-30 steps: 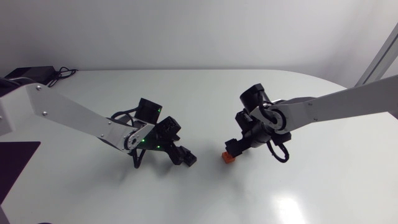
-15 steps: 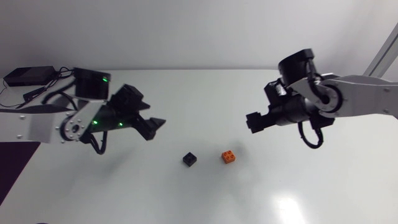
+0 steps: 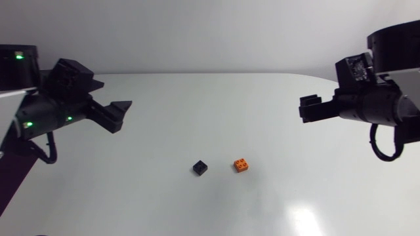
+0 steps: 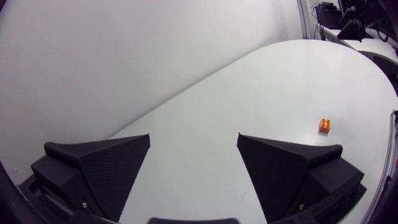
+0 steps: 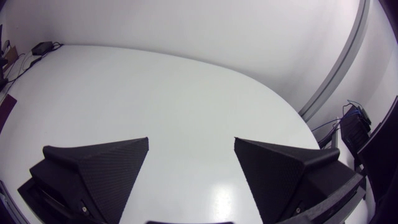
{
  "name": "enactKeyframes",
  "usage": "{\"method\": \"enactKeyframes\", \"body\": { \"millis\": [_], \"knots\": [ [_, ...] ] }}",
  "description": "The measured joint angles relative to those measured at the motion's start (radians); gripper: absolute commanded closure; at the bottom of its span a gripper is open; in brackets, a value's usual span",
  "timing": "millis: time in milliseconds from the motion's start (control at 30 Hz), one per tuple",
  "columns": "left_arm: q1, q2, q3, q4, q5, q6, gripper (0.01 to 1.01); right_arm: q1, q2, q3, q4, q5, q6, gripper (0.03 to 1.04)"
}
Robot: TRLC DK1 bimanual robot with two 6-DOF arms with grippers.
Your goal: Separate the duplo bricks
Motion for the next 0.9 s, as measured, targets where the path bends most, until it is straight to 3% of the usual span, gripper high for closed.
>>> {"method": "enactKeyframes", "body": {
  "millis": [200,467,900],
  "knots": [
    [-0.007,-0.188,-0.036,-0.08,-0.032,0.0,0.044,0.007,-0.115,-0.03,-0.051,0.026,-0.011,0.07],
    [-0.039,-0.399,-0.102,-0.103,-0.196,0.0,0.048,0.02,-0.256,-0.067,-0.121,0.071,-0.015,0.07],
    [0.019,-0.704,-0.154,-0.198,-0.21,0.013,0.046,0.026,-0.477,-0.147,-0.175,0.171,-0.049,0.07]
  ]
}}
